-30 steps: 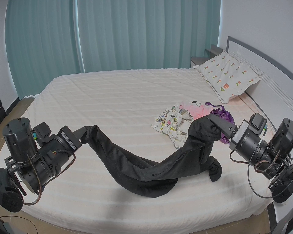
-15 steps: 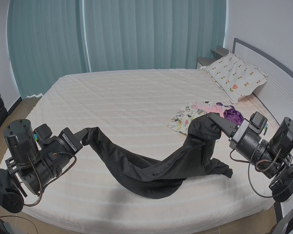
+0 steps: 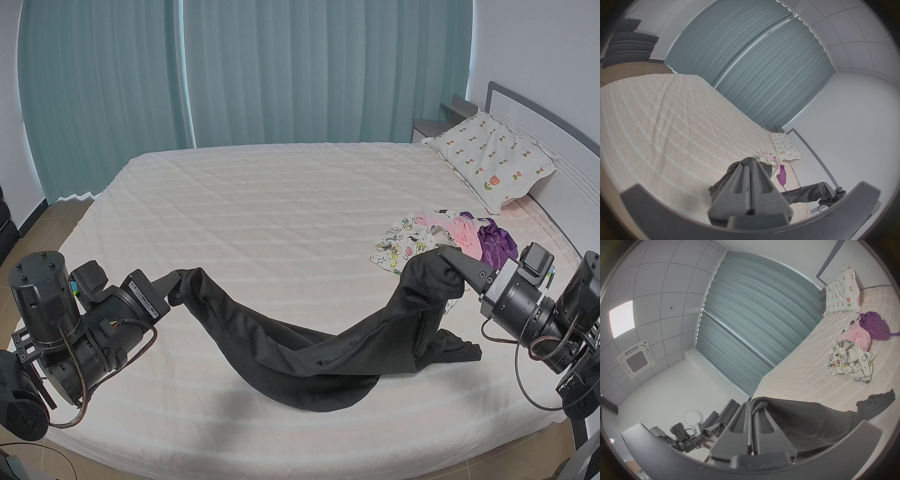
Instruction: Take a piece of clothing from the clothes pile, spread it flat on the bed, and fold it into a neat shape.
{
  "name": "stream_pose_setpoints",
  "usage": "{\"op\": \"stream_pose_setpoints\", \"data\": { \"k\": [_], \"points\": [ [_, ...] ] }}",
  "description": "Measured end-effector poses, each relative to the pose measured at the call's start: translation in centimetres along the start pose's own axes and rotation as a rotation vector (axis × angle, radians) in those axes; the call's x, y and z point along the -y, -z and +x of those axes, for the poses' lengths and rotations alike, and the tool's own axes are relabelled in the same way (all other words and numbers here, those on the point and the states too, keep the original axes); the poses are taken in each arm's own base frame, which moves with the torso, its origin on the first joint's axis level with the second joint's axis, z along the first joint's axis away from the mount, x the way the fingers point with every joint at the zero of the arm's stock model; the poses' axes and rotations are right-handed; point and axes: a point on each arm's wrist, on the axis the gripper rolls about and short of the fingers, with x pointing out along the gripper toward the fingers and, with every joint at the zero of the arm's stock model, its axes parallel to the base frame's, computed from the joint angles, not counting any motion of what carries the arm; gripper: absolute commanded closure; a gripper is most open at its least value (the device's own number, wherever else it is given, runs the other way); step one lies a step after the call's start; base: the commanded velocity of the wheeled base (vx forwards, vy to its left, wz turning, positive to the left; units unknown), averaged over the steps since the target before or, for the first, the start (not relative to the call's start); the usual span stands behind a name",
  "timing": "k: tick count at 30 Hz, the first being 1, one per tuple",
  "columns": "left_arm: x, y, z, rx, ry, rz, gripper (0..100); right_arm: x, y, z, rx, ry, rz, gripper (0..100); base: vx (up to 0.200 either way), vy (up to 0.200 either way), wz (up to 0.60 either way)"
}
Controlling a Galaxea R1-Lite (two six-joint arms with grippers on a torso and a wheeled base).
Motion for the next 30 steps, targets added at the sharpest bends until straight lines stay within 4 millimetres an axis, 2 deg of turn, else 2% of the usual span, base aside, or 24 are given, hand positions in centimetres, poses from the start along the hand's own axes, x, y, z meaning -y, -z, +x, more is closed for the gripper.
{"op": "stream_pose_setpoints", "data": {
  "k": [5, 12, 19, 27, 30],
  "points": [
    [-0.3, 0.5, -0.2, -0.019, -0.008, 0.003, 100, 0.5, 0.4, -1.0, -0.017, 0.028, 0.006, 100, -0.200, 0.000, 0.00],
    [-0.1, 0.9, -1.2, -0.038, 0.014, -0.010, 100, -0.1, 0.7, -2.7, -0.039, 0.013, 0.014, 100, -0.200, 0.000, 0.00],
    [0.5, 0.8, -2.7, -0.044, 0.062, -0.012, 100, -1.8, 0.6, -4.6, -0.036, -0.056, 0.014, 100, -0.200, 0.000, 0.00],
    [1.2, -0.4, -4.4, 0.003, 0.123, -0.031, 100, -4.2, -0.4, -7.0, 0.008, -0.173, 0.009, 100, -0.200, 0.000, 0.00],
    [1.6, -1.1, -4.9, 0.033, 0.147, -0.041, 100, -5.1, -1.2, -7.5, 0.024, -0.196, 0.013, 100, 0.000, 0.000, 0.00]
  ]
}}
